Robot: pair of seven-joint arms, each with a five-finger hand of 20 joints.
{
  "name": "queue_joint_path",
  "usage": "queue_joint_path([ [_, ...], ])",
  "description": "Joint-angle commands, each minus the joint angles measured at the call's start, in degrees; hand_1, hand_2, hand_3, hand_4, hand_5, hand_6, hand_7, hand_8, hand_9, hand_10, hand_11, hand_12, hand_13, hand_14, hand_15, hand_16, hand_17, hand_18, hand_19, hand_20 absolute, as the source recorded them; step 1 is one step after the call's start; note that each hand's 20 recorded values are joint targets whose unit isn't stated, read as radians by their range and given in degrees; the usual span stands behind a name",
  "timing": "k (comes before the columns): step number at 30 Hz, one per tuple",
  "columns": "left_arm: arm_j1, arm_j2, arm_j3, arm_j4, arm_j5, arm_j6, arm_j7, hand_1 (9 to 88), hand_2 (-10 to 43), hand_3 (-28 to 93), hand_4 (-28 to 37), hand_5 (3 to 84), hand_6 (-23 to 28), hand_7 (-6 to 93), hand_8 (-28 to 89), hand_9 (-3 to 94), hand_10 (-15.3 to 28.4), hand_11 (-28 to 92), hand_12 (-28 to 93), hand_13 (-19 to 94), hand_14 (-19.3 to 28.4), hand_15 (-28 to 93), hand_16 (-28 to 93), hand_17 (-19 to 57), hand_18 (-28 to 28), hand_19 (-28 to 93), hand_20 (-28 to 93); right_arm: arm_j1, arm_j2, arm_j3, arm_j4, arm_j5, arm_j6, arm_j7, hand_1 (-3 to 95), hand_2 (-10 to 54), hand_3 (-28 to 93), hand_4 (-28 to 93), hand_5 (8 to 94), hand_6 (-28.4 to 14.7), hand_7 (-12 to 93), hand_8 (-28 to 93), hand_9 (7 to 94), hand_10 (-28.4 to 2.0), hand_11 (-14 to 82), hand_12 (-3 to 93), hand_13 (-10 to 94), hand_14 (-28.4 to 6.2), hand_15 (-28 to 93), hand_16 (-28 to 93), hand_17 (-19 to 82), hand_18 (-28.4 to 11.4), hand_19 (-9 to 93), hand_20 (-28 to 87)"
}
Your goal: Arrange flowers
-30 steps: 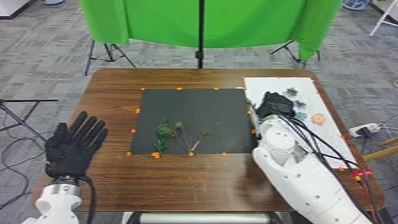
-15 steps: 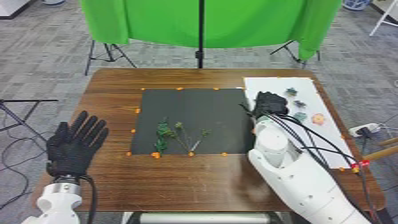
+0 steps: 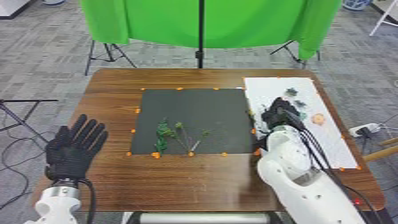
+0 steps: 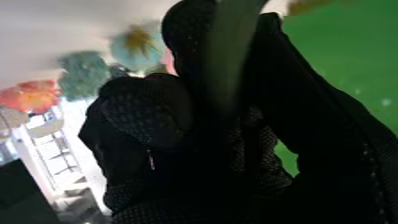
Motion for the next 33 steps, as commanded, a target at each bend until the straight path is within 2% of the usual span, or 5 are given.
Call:
queue_joint_path([
  [1, 1.2, 0.28, 0.89, 0.1, -0.12, 0.34, -1.42, 28.2, 12.1, 78, -28.3, 41.3, 11.3, 6.4, -8, 34.5, 16.9, 18, 9, 26, 17.5, 34, -8, -8.4, 16.4, 40, 13, -4.8, -6.4, 1.1, -8.1, 1.9, 1.9, 1.4, 56.4, -9.5, 84, -23, 87.7, -3.1, 31, 17, 93.7, -9.0, 20.9, 38.2, 87, -6.0, 55, 43, 47, -28.4, 93, 64],
  [16, 0.0, 1.13, 1.72, 0.27, 0.36, 0.84, -1.9, 28.0, 12.1, 78, -28.3, 41.3, 11.3, 6.4, -8, 34.5, 16.9, 18, 9, 26, 17.6, 34, -7, -8.4, 16.4, 40, 13, -7.8, -14.1, -3.0, -4.7, 1.2, 0.0, 2.0, 56.3, -9.5, 82, -22, 82.5, -2.0, 38, 17, 93.7, -9.8, 18.6, 42.7, 84, -7.0, 60, 40, 47, -28.4, 93, 66],
  [21, 0.5, 1.19, 0.93, 0.01, 0.42, 1.08, -1.27, 27.9, 12.1, 78, -28.3, 41.3, 11.3, 6.4, -8, 34.5, 16.9, 18, 9, 26, 17.6, 34, -7, -8.4, 16.4, 40, 13, -8.2, -13.8, -3.1, -5.2, 1.8, -1.4, 2.2, 56.6, -9.5, 81, -24, 78.6, -2.0, 43, 15, 92.8, -10.3, 18.3, 45.6, 82, -8.2, 63, 39, 47, -28.4, 93, 67],
  [26, 0.9, 0.94, 0.61, -0.08, 0.24, 1.37, -0.91, 28.0, 12.2, 78, -28.3, 41.4, 11.3, 6.5, -8, 34.5, 16.9, 18, 9, 26, 17.6, 35, -7, -8.4, 16.4, 40, 13, -9.3, -13.6, -2.5, -4.9, 2.1, -1.2, 2.6, 50.8, -9.5, 80, -25, 69.8, -6.0, 40, 10, 83.9, -13.7, 26.5, 44.0, 74, -12.7, 74, 33, 45, -28.4, 93, 70],
  [33, 1.4, 0.8, 0.34, -0.27, 0.25, 1.14, -0.72, 28.0, 12.3, 78, -28.3, 41.4, 11.3, 6.6, -8, 34.6, 16.9, 18, 9, 26, 17.6, 35, -8, -8.4, 16.4, 40, 13, -9.4, -13.2, -1.9, -5.4, 3.0, -0.9, 2.5, 42.7, -9.5, 82, -27, 65.3, -7.9, 33, 1, 75.0, -17.8, 42.2, 32.0, 71, -14.4, 77, 30, 43, -28.4, 93, 70],
])
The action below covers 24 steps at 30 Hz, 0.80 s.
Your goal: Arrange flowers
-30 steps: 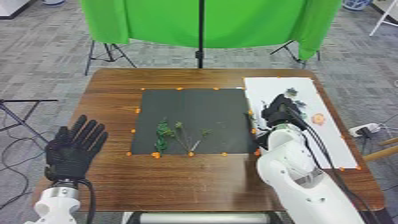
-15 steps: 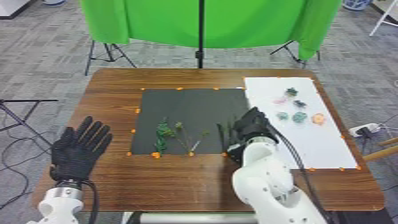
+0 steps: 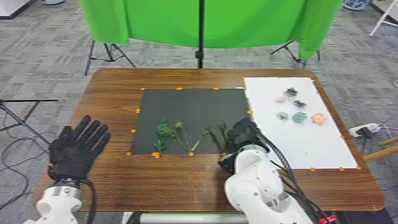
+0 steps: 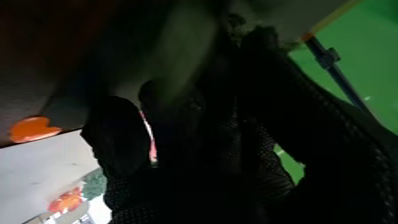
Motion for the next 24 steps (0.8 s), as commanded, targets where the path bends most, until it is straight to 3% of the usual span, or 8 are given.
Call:
queue_joint_path([
  [1, 1.4, -0.31, -0.2, -0.21, 0.01, 0.42, 0.29, 28.0, 12.3, 78, -28.3, 41.4, 11.3, 6.6, -8, 34.6, 16.9, 18, 9, 26, 17.6, 35, -8, -8.4, 16.4, 40, 13, -1.0, 0.7, 0.8, -0.3, 0.8, 0.6, 0.7, 41.8, -9.5, 83, -27, 65.6, -7.8, 32, -1, 74.6, -18.2, 43.4, 30.5, 71, -14.4, 77, 30, 43, -28.4, 93, 70],
  [3, 1.4, -0.39, -0.21, -0.22, 0.08, 0.33, 0.25, 28.0, 12.3, 78, -28.3, 41.4, 11.3, 6.6, -8, 34.7, 16.8, 18, 9, 26, 17.6, 35, -8, -8.4, 16.4, 40, 13, -1.1, 0.7, 1.1, -0.4, 0.9, 1.0, 0.7, 40.0, -9.5, 83, -26, 66.1, -8.0, 29, -12, 74.2, -19.0, 45.2, 26.8, 70, -14.8, 77, 30, 43, -28.4, 93, 70],
  [7, 1.8, -0.64, -0.39, -0.48, -0.19, 0.57, 0.6, 27.9, 12.4, 78, -28.3, 41.4, 11.3, 6.6, -8, 34.6, 17.0, 18, 9, 26, 17.6, 35, -8, -8.4, 16.4, 40, 13, -1.6, 2.1, 1.7, -2.0, 0.3, 1.2, -0.2, 37.8, -9.5, 83, -25, 64.4, -9.5, 23, -12, 72.4, -20.1, 44.5, 23.9, 70, -15.3, 77, 29, 43, -28.4, 93, 69],
  [10, 2.4, -0.76, -0.78, -0.65, -0.08, 0.44, 1.08, 27.9, 12.4, 78, -28.3, 41.4, 11.3, 6.6, -8, 34.6, 17.0, 18, 9, 26, 17.5, 35, -8, -8.4, 16.4, 40, 14, -3.4, 4.6, 3.8, -4.6, 4.0, -3.0, -4.8, 35.7, -9.5, 83, -24, 63.0, -10.3, 20, -12, 71.4, -21.0, 39.7, 21.3, 68, -16.3, 77, 29, 42, -28.4, 93, 69],
  [12, 2.5, -1.07, -1.0, -0.65, -0.04, 0.3, 1.07, 27.9, 12.4, 78, -28.3, 41.4, 11.3, 6.6, -8, 34.6, 16.9, 18, 9, 26, 17.5, 35, -8, -8.4, 16.4, 40, 14, -4.0, 6.1, 4.7, -6.0, 4.2, -8.5, -4.4, 32.7, -4.3, 82, -24, 65.6, -9.5, 17, -12, 71.7, -22.1, 29.3, 18.3, 66, -17.2, 74, 27, 40, -28.4, 93, 65],
  [14, 2.5, -1.17, -0.98, -0.62, 0.08, 0.05, 1.09, 27.9, 12.5, 78, -28.3, 41.4, 11.3, 6.6, -8, 34.7, 16.9, 18, 9, 26, 17.5, 35, -8, -8.4, 16.4, 40, 14, -5.5, 7.7, 5.0, -7.2, 2.1, -8.0, -5.8, 31.4, -1.6, 82, -23, 68.0, -9.3, 16, -11, 70.6, -22.7, 24.1, 17.1, 64, -17.5, 72, 25, 38, -28.4, 93, 64],
  [18, 2.6, -1.17, -1.04, -0.61, 0.15, 0.24, 0.98, 27.9, 12.5, 78, -28.3, 41.5, 11.3, 6.6, -8, 34.6, 16.8, 18, 9, 26, 17.6, 35, -8, -8.4, 16.4, 40, 14, -9.4, 9.7, 8.4, -10.3, 6.5, -9.9, -13.6, 30.9, 0.5, 81, -23, 72.5, -7.9, 18, -11, 69.6, -22.6, 22.0, 17.1, 62, -18.1, 72, 25, 35, -28.4, 93, 61],
  [24, 2.4, -1.5, -0.09, -0.46, 0.11, 0.0, 0.0, 28.2, 13.4, 80, -28.3, 41.5, 11.3, 6.7, -8, 34.7, 16.8, 18, 9, 26, 17.6, 35, -8, -8.4, 16.4, 40, 13, -10.2, 10.9, 9.5, -11.0, 6.9, -16.1, -16.3, 29.6, 4.7, 80, -23, 81.0, -5.6, 21, -12, 69.1, -21.8, 19.0, 16.7, 58, -19.2, 70, 23, 30, -27.8, 92, 56],
])
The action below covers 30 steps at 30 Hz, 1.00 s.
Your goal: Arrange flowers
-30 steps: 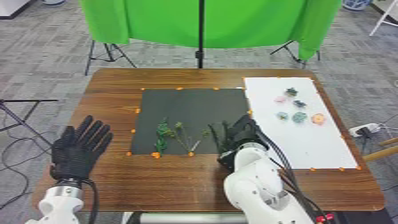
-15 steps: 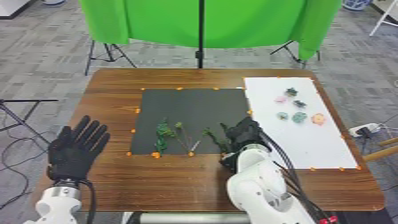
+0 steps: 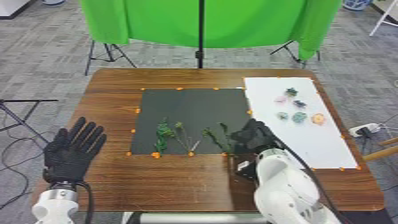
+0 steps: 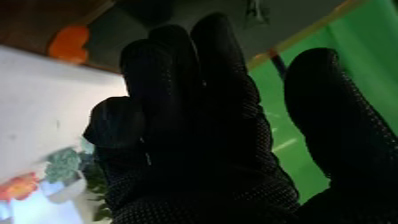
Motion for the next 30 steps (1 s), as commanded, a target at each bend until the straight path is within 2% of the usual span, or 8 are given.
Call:
queue_joint_path([
  [1, 0.7, -0.71, 1.07, 0.31, 0.16, -0.09, -0.96, 28.2, 13.4, 80, -28.3, 41.5, 11.3, 6.7, -8, 34.7, 16.8, 18, 9, 26, 17.6, 35, -8, -8.4, 16.4, 40, 13, -2.8, 1.8, 2.1, -1.1, 3.8, -5.7, -3.7, 29.6, 4.9, 80, -23, 82.0, -5.5, 22, -12, 69.4, -21.7, 19.1, 16.8, 57, -19.2, 70, 23, 29, -27.7, 91, 56],
  [4, 0.8, -0.52, 0.97, 0.34, 0.52, -0.41, -1.13, 28.2, 13.3, 79, -28.3, 41.6, 11.3, 6.7, -8, 34.7, 16.8, 18, 9, 26, 17.6, 35, -8, -8.4, 16.4, 40, 13, -3.0, 2.1, 2.0, -1.2, 4.9, -7.6, -4.9, 29.4, 5.3, 79, -23, 84.6, -5.2, 22, -12, 69.7, -21.8, 19.1, 16.9, 57, -19.2, 70, 23, 29, -27.6, 91, 56],
  [8, 0.7, -0.57, 1.03, 0.31, 0.66, 0.04, -1.11, 28.2, 13.6, 80, -28.3, 41.6, 11.2, 6.7, -8, 34.7, 16.7, 18, 9, 26, 17.6, 35, -8, -8.4, 16.4, 40, 13, -2.4, 2.3, 1.1, -0.9, 4.6, -11.7, -5.8, 29.5, 5.6, 79, -23, 87.4, -5.0, 20, -12, 69.1, -21.7, 19.2, 17.3, 56, -19.3, 71, 23, 29, -27.3, 91, 56],
  [16, 0.5, -0.83, 1.37, 0.55, 1.03, -0.4, -1.8, 28.2, 13.8, 80, -28.3, 41.6, 11.2, 6.7, -8, 34.7, 16.9, 18, 9, 26, 17.6, 35, -8, -8.4, 16.4, 40, 13, 0.5, 1.7, -2.5, 0.3, 3.8, -14.5, -5.7, 30.2, 4.8, 79, -23, 83.8, -4.8, 12, -12, 66.4, -21.9, 20.1, 17.5, 53, -19.6, 72, 23, 29, -26.9, 91, 56],
  [21, 0.6, -1.28, 1.24, 0.66, 0.92, -0.16, -2.21, 28.3, 13.9, 80, -28.3, 41.6, 11.3, 6.7, -8, 34.6, 16.8, 18, 9, 26, 17.7, 35, -8, -8.4, 16.4, 41, 13, 0.6, 1.4, -2.5, 0.7, 2.8, -12.7, -3.6, 30.3, 4.7, 79, -23, 82.3, -5.4, 11, -12, 66.4, -21.9, 20.7, 17.7, 53, -19.6, 72, 23, 29, -26.9, 91, 56],
  [24, 1.0, -1.45, 0.83, 0.52, 0.99, -0.01, -1.99, 28.2, 13.9, 79, -28.3, 41.5, 11.3, 6.7, -8, 34.6, 16.8, 18, 9, 26, 17.6, 35, -8, -8.4, 16.4, 40, 13, 0.2, 1.9, -1.8, 0.7, 3.5, -10.5, -2.9, 30.4, 4.6, 80, -23, 81.8, -5.4, 11, -12, 66.4, -21.9, 20.7, 17.7, 54, -19.5, 73, 23, 29, -26.9, 91, 55],
  [30, 1.4, -1.62, 0.32, 0.37, 0.9, 0.11, -1.46, 28.1, 13.9, 79, -28.3, 41.5, 11.2, 6.7, -8, 34.7, 16.8, 18, 9, 26, 17.5, 35, -8, -8.4, 16.4, 40, 13, -0.6, 2.7, 0.0, -1.0, 5.1, -8.2, -0.4, 30.4, 4.5, 80, -23, 83.9, -4.9, 18, -10, 67.3, -21.8, 21.3, 17.6, 55, -19.2, 73, 22, 30, -26.9, 92, 55],
])
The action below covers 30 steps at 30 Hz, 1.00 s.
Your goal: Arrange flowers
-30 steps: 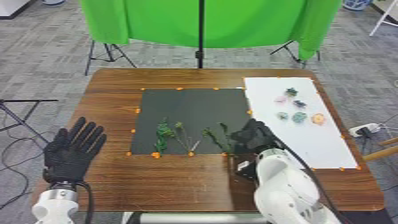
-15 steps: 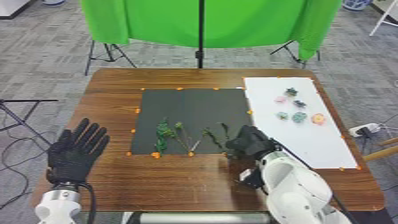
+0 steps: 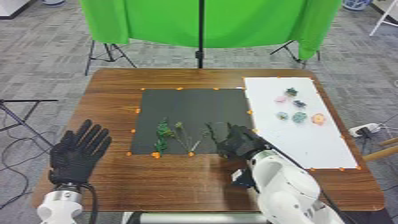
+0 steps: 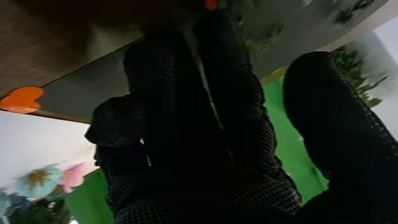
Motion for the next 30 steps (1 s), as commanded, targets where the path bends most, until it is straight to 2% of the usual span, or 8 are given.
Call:
queue_joint_path([
  [1, 1.6, -0.75, -0.52, 0.17, 0.19, 0.36, 0.19, 28.1, 13.9, 79, -28.3, 41.6, 11.2, 6.7, -8, 34.7, 16.8, 18, 9, 26, 17.5, 35, -8, -8.4, 16.4, 40, 13, -2.3, 1.5, 1.7, -0.1, 1.3, 4.9, 4.9, 30.2, 4.3, 80, -23, 83.8, -4.9, 19, -11, 67.2, -21.8, 21.2, 17.6, 55, -19.2, 73, 22, 30, -26.9, 92, 54],
  [3, 1.6, -0.81, -0.48, -0.24, -0.07, 1.97, -0.04, 28.1, 13.7, 79, -28.3, 41.5, 11.2, 6.7, -8, 34.6, 16.8, 18, 9, 26, 17.5, 35, -8, -8.4, 16.4, 40, 13, -2.3, 1.6, 1.6, -0.3, 1.1, 8.7, 6.1, 29.5, 3.3, 81, -22, 82.3, -5.3, 25, -11, 64.5, -22.5, 21.5, 17.5, 53, -19.7, 73, 22, 32, -26.2, 93, 57],
  [9, 1.4, -0.9, -0.02, -0.06, -0.24, 1.3, 0.03, 27.8, 13.2, 79, -28.3, 41.3, 11.4, 6.7, -8, 34.8, 17.0, 19, 9, 26, 17.8, 35, -8, -8.5, 16.6, 41, 14, -1.7, 2.9, 2.6, 1.2, -6.5, 21.4, 2.3, 30.1, -1.2, 83, -22, 78.4, -5.5, 38, -11, 63.9, -22.7, 24.9, 18.2, 53, -19.5, 76, 22, 34, -25.9, 93, 61],
  [12, 1.5, -0.66, 0.07, -0.22, -0.28, 1.29, 0.42, 27.8, 13.1, 79, -28.3, 41.4, 11.5, 6.7, -8, 34.8, 17.0, 19, 9, 26, 17.7, 35, -8, -8.5, 16.6, 41, 14, -2.4, 3.6, 7.8, 3.6, -4.9, 22.4, -10.1, 38.6, -6.2, 82, -26, 75.1, -5.8, 43, 10, 64.4, -21.3, 27.3, 18.3, 54, -18.0, 76, 22, 34, -25.2, 93, 61],
  [14, 1.4, -0.63, 0.22, -0.21, -0.25, 0.97, 0.51, 27.8, 13.1, 79, -28.3, 41.4, 11.5, 6.7, -8, 34.8, 17.0, 18, 9, 26, 17.7, 35, -8, -8.4, 16.6, 41, 14, -2.1, 4.4, 9.6, 4.8, -6.2, 21.9, -12.7, 42.4, -7.3, 81, -27, 71.5, -5.6, 46, 8, 64.0, -20.0, 27.4, 18.2, 54, -17.2, 76, 23, 32, -24.6, 93, 59],
  [20, 1.3, -0.57, 0.53, -0.21, -0.16, 0.57, 0.77, 27.8, 13.0, 79, -28.3, 41.3, 11.4, 6.7, -8, 34.8, 16.9, 18, 9, 26, 17.7, 35, -8, -8.4, 16.5, 41, 14, -0.6, 6.7, 11.6, 9.6, -15.7, 23.6, -13.4, 42.1, -9.5, 88, -28, 62.1, -3.7, 27, -16, 56.9, -16.5, 22.4, 15.9, 52, -15.8, 75, 23, 30, -23.8, 93, 56],
  [24, 0.3, -0.48, 0.98, 0.23, 0.14, -0.06, 0.15, 27.8, 12.9, 79, -28.3, 40.6, 11.3, 6.6, -8, 34.6, 16.9, 18, 9, 26, 17.7, 35, -8, -8.4, 16.5, 41, 14, 0.0, 7.7, 12.2, 12.4, -21.1, 22.8, -14.0, 45.9, -9.5, 86, -28, 61.0, -0.6, 27, -18, 54.6, -13.8, 18.3, 14.6, 52, -14.4, 73, 25, 30, -23.5, 93, 56],
  [30, -0.7, -0.37, 1.6, 0.6, 0.33, 0.17, -0.22, 27.8, 12.8, 78, -28.3, 40.4, 11.2, 6.6, -8, 34.5, 16.8, 18, 9, 26, 17.6, 35, -8, -8.4, 16.5, 41, 14, 1.3, 7.6, 12.7, 14.8, -21.0, 22.4, -11.8, 47.0, -9.5, 86, -28, 57.2, -1.0, 23, -17, 53.3, -13.2, 17.5, 14.7, 52, -13.8, 72, 27, 31, -23.7, 93, 55],
])
